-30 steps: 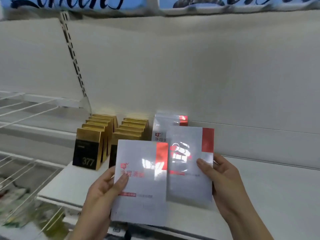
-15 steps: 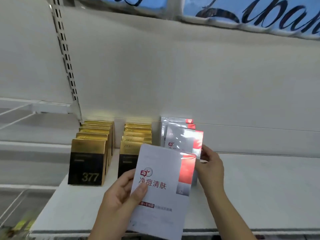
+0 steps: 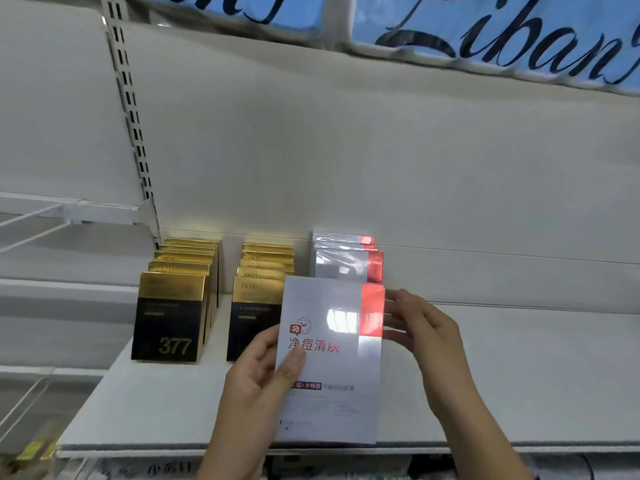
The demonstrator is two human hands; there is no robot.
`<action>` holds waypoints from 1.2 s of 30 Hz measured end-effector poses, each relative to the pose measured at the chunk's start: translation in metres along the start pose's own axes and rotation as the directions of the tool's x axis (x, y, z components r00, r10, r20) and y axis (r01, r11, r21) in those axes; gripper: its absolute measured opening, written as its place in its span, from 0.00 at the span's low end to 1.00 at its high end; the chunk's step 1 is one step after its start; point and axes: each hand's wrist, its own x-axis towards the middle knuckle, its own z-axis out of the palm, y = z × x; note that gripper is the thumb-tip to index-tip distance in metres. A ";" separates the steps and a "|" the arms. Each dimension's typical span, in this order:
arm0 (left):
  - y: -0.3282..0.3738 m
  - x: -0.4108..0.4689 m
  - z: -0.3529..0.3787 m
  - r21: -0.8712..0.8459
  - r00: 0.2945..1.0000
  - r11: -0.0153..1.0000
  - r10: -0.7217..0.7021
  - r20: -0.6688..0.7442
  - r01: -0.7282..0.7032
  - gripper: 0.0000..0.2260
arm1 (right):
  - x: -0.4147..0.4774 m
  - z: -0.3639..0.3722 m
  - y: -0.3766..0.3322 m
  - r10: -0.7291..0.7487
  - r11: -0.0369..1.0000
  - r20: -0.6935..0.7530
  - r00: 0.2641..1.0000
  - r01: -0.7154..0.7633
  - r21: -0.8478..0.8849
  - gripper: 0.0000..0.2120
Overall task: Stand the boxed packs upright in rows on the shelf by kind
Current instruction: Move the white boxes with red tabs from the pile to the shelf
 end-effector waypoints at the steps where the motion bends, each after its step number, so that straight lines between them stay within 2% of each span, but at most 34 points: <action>1: 0.000 0.000 0.006 0.000 1.000 1.000 0.010 -0.013 -0.010 0.23 | -0.009 -0.003 -0.006 0.033 0.999 0.138 0.990 -0.038 0.032 0.14; 3: 0.002 0.001 0.018 -0.006 0.999 1.000 0.030 -0.038 -0.030 0.20 | -0.021 -0.008 -0.010 0.059 0.998 0.321 0.945 -0.068 0.018 0.14; 5: 0.001 0.001 0.030 0.006 0.998 0.999 0.039 -0.051 -0.039 0.17 | -0.022 -0.013 -0.006 0.066 0.997 0.340 0.938 -0.078 0.019 0.15; 8: -0.001 0.002 0.038 0.043 0.998 0.998 0.041 -0.051 -0.038 0.17 | -0.017 -0.026 0.001 0.073 0.997 0.299 0.951 -0.078 0.006 0.17; 11: 0.003 0.003 0.033 0.118 0.988 0.990 0.094 -0.125 -0.080 0.17 | -0.005 -0.035 0.004 0.060 0.997 0.252 0.966 -0.070 0.028 0.17; 14: 0.009 0.001 0.029 0.135 0.969 0.983 0.152 -0.195 -0.127 0.17 | 0.016 -0.032 0.006 0.077 0.997 0.157 0.985 -0.075 -0.020 0.17; 17: 0.010 -0.008 0.030 0.167 0.967 0.977 0.162 -0.195 -0.130 0.18 | 0.033 -0.018 0.012 0.082 0.996 0.125 0.989 -0.075 -0.058 0.16; 21: 0.007 -0.016 0.023 0.232 0.961 0.964 0.178 -0.212 -0.128 0.16 | 0.043 -0.002 0.023 -0.004 0.942 0.054 0.999 0.021 -0.334 0.13; 25: 0.009 -0.018 0.009 0.245 0.955 0.963 0.175 -0.238 -0.115 0.17 | 0.045 0.005 0.027 -0.093 0.897 -0.005 0.996 0.081 -0.434 0.20; 27: 0.011 -0.018 0.005 0.241 0.954 0.963 0.177 -0.242 -0.118 0.17 | 0.044 0.007 0.029 -0.091 0.894 -0.018 0.996 0.074 -0.442 0.24; 31: 0.013 -0.019 0.009 0.206 0.963 0.970 0.171 -0.207 -0.128 0.15 | 0.040 0.007 0.029 -0.075 0.903 -0.013 0.997 0.062 -0.425 0.20; 36: 0.004 -0.008 0.030 0.149 0.988 0.978 0.149 -0.026 -0.144 0.15 | 0.017 -0.020 0.021 -0.004 0.960 -0.103 0.995 -0.025 -0.280 0.18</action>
